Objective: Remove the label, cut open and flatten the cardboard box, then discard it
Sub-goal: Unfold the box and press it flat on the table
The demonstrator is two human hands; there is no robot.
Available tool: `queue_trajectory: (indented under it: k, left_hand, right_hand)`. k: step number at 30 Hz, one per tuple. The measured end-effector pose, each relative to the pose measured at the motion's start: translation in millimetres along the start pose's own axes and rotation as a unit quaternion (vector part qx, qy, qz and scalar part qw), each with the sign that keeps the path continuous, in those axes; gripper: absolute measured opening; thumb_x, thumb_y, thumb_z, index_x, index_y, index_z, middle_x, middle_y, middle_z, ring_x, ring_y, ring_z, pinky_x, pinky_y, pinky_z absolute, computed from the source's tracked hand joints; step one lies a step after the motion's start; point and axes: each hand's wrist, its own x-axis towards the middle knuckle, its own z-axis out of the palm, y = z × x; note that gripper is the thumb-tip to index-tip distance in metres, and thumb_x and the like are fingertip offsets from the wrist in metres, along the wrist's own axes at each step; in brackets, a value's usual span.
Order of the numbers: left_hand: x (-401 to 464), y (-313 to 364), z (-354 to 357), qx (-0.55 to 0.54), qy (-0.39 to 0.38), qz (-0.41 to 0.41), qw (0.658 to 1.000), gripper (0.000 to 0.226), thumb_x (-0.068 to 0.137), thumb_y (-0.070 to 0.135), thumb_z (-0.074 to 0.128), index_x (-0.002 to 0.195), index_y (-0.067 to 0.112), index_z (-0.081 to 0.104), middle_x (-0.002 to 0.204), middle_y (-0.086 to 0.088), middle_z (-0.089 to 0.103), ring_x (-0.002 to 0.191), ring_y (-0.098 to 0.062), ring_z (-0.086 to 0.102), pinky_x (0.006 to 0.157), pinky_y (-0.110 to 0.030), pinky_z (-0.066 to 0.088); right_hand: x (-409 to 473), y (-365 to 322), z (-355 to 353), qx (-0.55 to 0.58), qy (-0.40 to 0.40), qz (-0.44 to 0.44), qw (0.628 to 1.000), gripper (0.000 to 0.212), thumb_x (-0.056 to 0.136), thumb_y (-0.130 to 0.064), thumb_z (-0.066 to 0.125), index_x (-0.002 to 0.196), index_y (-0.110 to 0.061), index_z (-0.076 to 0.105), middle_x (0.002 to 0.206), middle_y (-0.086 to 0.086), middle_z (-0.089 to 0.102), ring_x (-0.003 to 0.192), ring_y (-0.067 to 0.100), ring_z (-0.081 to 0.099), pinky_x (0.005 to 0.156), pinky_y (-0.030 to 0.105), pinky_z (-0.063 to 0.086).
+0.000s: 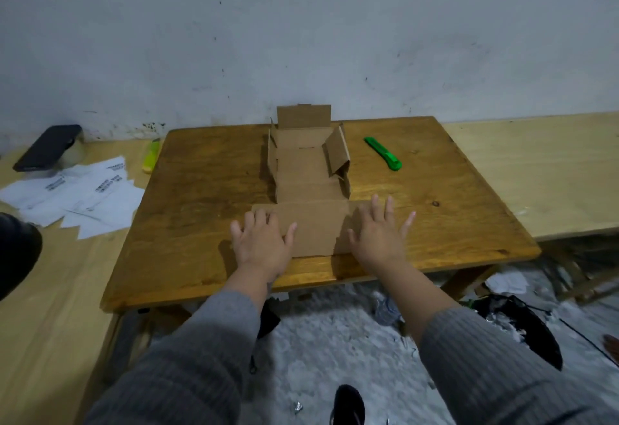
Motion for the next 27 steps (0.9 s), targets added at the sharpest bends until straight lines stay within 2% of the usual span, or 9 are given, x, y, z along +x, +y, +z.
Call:
queue_trajectory:
  k: [4,7,13,15,17,19,22,25,27]
  left_hand:
    - [34.0,8.0,-19.7,-0.032,0.035,0.006,0.999,0.059,0.098,0.051,0.027,0.149,0.021,0.028,0.152,-0.002,0.03,0.136,-0.022,0.028,0.104,-0.044,0.026]
    - [63.6,11.8,-25.8,-0.068,0.005,-0.021,0.997,0.065,0.098,0.049,0.035,0.153,0.02,0.016,0.16,-0.003,0.014,0.146,-0.022,0.014,0.113,-0.046,0.021]
    - [123.1,21.9,-16.6,-0.143,-0.02,-0.077,0.987,0.078,0.097,0.049,0.041,0.154,0.018,-0.004,0.163,-0.002,0.0,0.149,-0.021,0.002,0.12,-0.046,0.012]
    - [140.8,26.9,-11.3,-0.192,-0.007,-0.105,0.976,0.083,0.097,0.047,0.044,0.153,0.017,-0.008,0.162,-0.002,0.002,0.149,-0.02,0.005,0.12,-0.045,0.014]
    - [154.6,30.6,-6.0,-0.255,0.011,-0.14,0.957,0.084,0.096,0.044,0.047,0.153,0.019,-0.009,0.161,-0.005,0.013,0.147,-0.023,0.017,0.117,-0.044,0.024]
    - [163.2,33.3,-1.0,-0.301,0.04,-0.161,0.939,0.081,0.096,0.04,0.05,0.153,0.023,-0.005,0.155,-0.007,0.031,0.138,-0.026,0.037,0.106,-0.041,0.039]
    - [168.2,39.2,4.3,-0.317,0.057,-0.15,0.935,0.076,0.097,0.036,0.051,0.153,0.03,0.001,0.151,-0.004,0.04,0.13,-0.025,0.047,0.097,-0.038,0.045]
    - [169.6,45.3,10.6,-0.313,0.048,-0.099,0.943,0.075,0.097,0.036,0.05,0.153,0.032,0.001,0.159,0.004,0.022,0.141,-0.02,0.033,0.109,-0.04,0.037]
    - [171.9,48.5,16.6,-0.299,0.022,-0.055,0.952,0.074,0.099,0.036,0.045,0.153,0.028,-0.004,0.161,0.007,0.005,0.147,-0.016,0.015,0.117,-0.042,0.024]
  right_hand:
    - [29.0,-14.1,-18.4,-0.018,0.012,-0.057,0.998,0.06,0.097,-0.04,0.036,0.15,-0.018,0.017,0.161,0.004,-0.005,0.147,0.026,-0.014,0.112,0.064,-0.008]
    - [59.5,-20.7,-25.0,-0.005,0.014,-0.074,0.997,0.057,0.098,-0.035,0.036,0.15,-0.019,0.018,0.161,0.003,-0.002,0.148,0.024,-0.011,0.114,0.06,-0.005]
    - [131.5,-17.7,-27.1,-0.011,0.016,-0.103,0.994,0.064,0.096,-0.015,0.039,0.151,-0.016,0.008,0.161,0.003,-0.005,0.148,0.022,-0.008,0.118,0.051,-0.001]
    - [151.8,-17.2,-21.3,-0.034,0.014,-0.12,0.992,0.066,0.096,-0.015,0.039,0.151,-0.014,0.004,0.161,0.005,-0.008,0.148,0.022,-0.009,0.118,0.05,-0.001]
    - [167.0,-17.1,-14.0,-0.063,0.016,-0.145,0.987,0.067,0.097,-0.018,0.039,0.151,-0.013,0.0,0.161,0.006,-0.009,0.148,0.022,-0.01,0.119,0.048,-0.001]
    - [178.6,-15.6,-9.6,-0.082,0.03,-0.164,0.983,0.065,0.098,-0.02,0.036,0.15,-0.013,-0.002,0.16,0.006,-0.009,0.148,0.021,-0.009,0.119,0.046,0.0]
    - [190.6,-8.8,-8.5,-0.076,0.041,-0.168,0.982,0.06,0.1,-0.021,0.031,0.15,-0.013,-0.001,0.161,0.005,-0.007,0.148,0.019,-0.005,0.119,0.042,0.0]
    - [197.3,1.5,-6.8,-0.012,0.038,-0.159,0.986,0.058,0.102,-0.029,0.031,0.151,-0.014,0.004,0.161,0.006,-0.002,0.149,0.019,-0.001,0.119,0.039,0.0]
    - [197.8,8.0,-5.0,0.077,0.029,-0.135,0.987,0.057,0.101,-0.035,0.029,0.151,-0.015,0.008,0.161,0.007,0.003,0.148,0.023,0.005,0.119,0.039,0.008]
